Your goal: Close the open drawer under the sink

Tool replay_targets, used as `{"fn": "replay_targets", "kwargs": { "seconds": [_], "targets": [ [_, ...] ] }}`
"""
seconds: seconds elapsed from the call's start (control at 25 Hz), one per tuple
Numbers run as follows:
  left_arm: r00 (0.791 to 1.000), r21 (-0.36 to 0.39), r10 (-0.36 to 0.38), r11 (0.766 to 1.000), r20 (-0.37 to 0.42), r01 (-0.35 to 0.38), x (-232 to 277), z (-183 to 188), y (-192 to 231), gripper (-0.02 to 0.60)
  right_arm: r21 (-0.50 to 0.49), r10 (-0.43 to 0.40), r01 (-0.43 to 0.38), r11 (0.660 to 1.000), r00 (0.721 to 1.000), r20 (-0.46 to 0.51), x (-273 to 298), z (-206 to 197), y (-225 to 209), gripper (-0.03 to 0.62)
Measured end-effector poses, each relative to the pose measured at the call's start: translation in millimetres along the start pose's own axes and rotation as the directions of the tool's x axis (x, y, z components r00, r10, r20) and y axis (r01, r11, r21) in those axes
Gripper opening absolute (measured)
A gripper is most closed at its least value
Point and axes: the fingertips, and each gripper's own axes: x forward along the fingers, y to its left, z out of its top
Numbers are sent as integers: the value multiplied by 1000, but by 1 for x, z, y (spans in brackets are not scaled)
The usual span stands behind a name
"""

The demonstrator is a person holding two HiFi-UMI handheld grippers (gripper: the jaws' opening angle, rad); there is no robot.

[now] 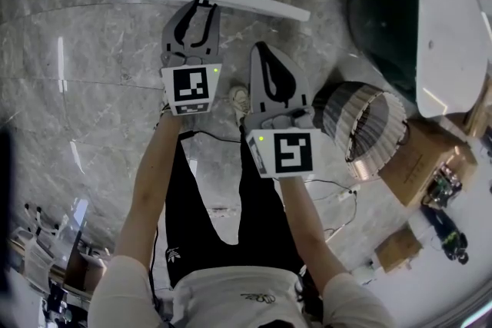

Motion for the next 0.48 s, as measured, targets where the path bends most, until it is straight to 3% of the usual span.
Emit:
{"fn": "replay_targets", "kwargs": {
  "seconds": [0.32, 0.48],
  "targets": [
    [1000, 1, 2, 1000, 2, -2, 13, 9, 6, 133, 15, -4, 4, 1000, 1000, 3, 2, -1, -4, 31],
    [1000, -33, 3, 999, -10, -3, 22, 12, 10, 135, 15, -5, 5, 1000, 1000, -13, 3, -7, -5, 30]
  ]
}}
